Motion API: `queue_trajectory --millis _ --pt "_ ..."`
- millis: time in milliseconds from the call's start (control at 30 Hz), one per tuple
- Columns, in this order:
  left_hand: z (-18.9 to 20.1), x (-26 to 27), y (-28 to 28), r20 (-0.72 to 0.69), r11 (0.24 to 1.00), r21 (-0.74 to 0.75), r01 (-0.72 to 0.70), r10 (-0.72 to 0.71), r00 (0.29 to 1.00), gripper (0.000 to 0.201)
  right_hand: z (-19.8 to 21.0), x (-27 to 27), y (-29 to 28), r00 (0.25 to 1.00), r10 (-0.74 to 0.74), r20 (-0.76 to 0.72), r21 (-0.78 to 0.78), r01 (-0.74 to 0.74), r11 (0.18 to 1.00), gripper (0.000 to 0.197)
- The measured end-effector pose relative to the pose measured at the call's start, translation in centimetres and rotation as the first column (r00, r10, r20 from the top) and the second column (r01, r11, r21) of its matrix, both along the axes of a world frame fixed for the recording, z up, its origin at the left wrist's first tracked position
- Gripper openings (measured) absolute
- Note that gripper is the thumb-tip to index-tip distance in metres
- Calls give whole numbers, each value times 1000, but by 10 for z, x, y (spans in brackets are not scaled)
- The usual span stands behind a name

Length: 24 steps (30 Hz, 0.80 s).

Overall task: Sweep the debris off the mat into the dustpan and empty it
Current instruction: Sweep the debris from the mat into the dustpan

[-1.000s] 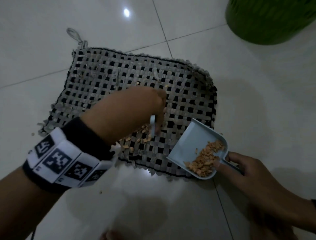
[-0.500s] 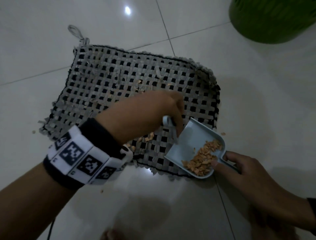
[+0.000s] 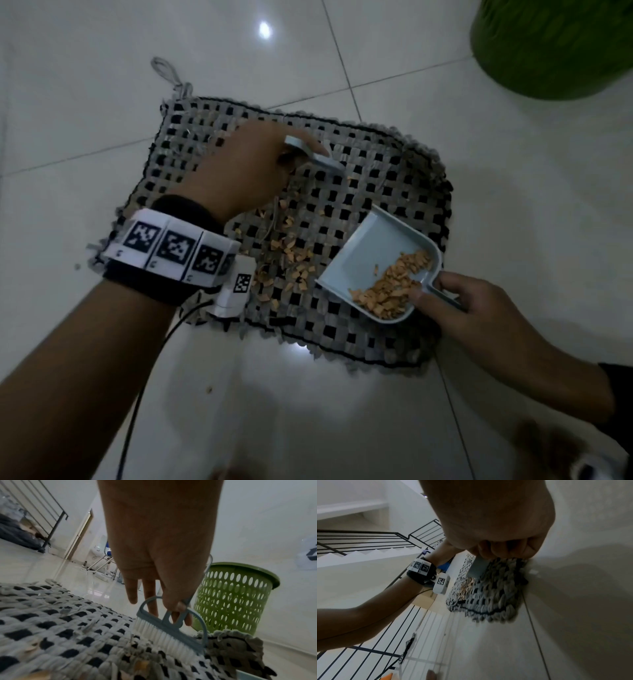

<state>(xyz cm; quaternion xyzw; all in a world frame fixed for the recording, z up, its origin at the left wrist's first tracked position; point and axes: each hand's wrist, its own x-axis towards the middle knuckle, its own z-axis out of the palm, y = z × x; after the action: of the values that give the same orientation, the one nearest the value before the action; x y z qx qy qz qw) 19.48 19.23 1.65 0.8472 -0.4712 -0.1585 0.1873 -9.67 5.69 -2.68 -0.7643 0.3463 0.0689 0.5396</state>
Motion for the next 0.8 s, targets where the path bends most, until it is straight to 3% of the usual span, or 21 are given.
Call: queue_trajectory --millis 100,200,300,367,500,600,700,800 --pt "0 -1 6 -55 989 127 81 -75 996 36 4 13 -10 1000 9 7 -26 -8 1000 19" --pt "11 6 27 -166 917 350 190 -139 976 42 4 16 -17 1000 26 -7 -49 -27 998 13" --pt "24 16 38 -152 870 462 171 -112 982 35 0 19 -17 998 55 -40 -60 -57 997 8" --pt "28 19 32 -106 906 408 114 -78 991 29 -3 23 -16 994 84 -71 -45 -87 995 7" --pt "11 15 4 63 995 87 -48 43 997 30 -6 34 -18 986 129 -104 -23 -132 991 13" --pt "-6 7 -16 -4 996 -53 -71 71 997 30 -6 41 -25 977 183 -112 -7 -185 983 22" --pt "-13 -3 -25 -68 999 -26 24 -26 997 36 -5 42 -29 972 211 -105 3 -212 977 34" --pt "-7 -4 -23 -23 988 128 83 -81 996 38 -5 40 -30 970 227 -86 -2 -228 974 44"
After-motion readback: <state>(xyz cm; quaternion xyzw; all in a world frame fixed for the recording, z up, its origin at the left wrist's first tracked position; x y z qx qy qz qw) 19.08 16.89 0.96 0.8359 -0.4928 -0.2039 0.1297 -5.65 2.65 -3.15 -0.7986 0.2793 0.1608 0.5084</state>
